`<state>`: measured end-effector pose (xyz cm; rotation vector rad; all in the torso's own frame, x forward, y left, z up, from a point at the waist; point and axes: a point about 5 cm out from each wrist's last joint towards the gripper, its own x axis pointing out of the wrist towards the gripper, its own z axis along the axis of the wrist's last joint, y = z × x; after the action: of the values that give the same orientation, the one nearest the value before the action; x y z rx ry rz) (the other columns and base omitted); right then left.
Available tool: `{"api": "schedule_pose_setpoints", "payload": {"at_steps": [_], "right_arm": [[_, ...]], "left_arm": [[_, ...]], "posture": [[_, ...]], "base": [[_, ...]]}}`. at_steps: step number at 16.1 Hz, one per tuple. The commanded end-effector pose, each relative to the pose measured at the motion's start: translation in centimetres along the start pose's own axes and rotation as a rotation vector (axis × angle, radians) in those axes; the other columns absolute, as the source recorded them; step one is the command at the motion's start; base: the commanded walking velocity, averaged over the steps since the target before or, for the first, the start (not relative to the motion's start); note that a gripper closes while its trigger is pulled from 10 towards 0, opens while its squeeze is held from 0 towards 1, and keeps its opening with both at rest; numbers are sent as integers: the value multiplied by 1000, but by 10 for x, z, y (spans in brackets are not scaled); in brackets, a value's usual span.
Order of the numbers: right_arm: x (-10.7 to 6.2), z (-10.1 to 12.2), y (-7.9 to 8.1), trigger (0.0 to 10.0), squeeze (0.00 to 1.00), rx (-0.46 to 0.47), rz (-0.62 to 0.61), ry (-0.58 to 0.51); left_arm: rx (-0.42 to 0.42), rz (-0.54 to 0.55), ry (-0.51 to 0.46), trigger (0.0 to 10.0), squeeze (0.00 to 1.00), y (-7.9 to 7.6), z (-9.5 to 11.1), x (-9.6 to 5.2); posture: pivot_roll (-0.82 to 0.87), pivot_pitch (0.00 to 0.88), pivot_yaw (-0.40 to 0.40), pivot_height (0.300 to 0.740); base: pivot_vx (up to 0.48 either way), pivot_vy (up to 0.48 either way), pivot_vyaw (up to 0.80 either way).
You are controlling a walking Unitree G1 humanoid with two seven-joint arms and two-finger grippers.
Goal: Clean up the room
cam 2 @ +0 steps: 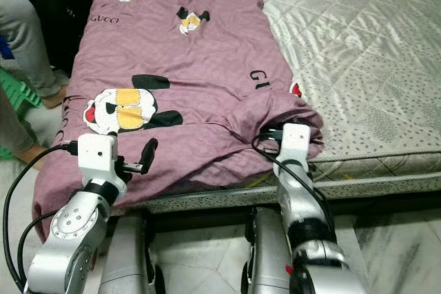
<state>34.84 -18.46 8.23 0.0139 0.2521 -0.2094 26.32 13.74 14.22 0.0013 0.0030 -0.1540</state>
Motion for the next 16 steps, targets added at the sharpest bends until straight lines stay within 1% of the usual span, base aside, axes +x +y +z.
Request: {"api": "schedule_pose_setpoints", "payload": {"at_steps": [1, 2, 4, 6, 8, 10, 11, 14, 15, 16], "right_arm": [[-5, -12, -7, 0, 0, 30, -33, 29], [-6, -13, -11, 0, 0, 34, -47, 25], [-16, -19, -30, 0, 0, 46, -108, 20], [-29, -25, -46, 0, 0, 38, -156, 20], [-39, -28, -56, 0, 0, 34, -181, 22], [-49, -25, -65, 0, 0, 30, -192, 18], [-55, -22, -72, 0, 0, 21, -191, 17], [-68, -20, -83, 0, 0, -11, -195, 25], [-89, -30, -93, 0, 0, -56, -198, 93], [-100, -41, -96, 0, 0, -81, -193, 160]], "left_arm": [[17, 10, 11, 10000, 0, 3, -3, -2], [18, 10, 12, 10000, 0, 3, -3, -1], [17, 7, 5, 10000, 0, 2, -2, 3], [9, 2, -4, 10000, 0, -1, 0, 5], [1, -7, -4, 10000, 0, -5, -2, 6], [-5, -8, -19, 10000, 0, -8, 3, 10], [-9, 5, -39, 10000, 0, -6, 10, 13], [-7, 22, -45, 10000, 0, -2, 12, 12], [1, 15, -30, 10000, 0, -2, 8, 7], [2, 11, -23, 10000, 0, -3, 6, 6]], "posture": [[131, 175, 62, 527], [123, 174, 63, 527], [104, 185, 75, 527], [86, 192, 76, 527], [60, 195, 77, 527], [51, 205, 69, 527], [50, 231, 63, 527], [50, 241, 63, 527], [45, 238, 61, 527], [38, 230, 57, 527]], "base": [[0, 0, 0], [0, 0, 0], [0, 0, 0], [0, 0, 0], [0, 0, 0], [0, 0, 0], [0, 0, 0], [0, 0, 0], [0, 0, 0], [0, 0, 0]]}}
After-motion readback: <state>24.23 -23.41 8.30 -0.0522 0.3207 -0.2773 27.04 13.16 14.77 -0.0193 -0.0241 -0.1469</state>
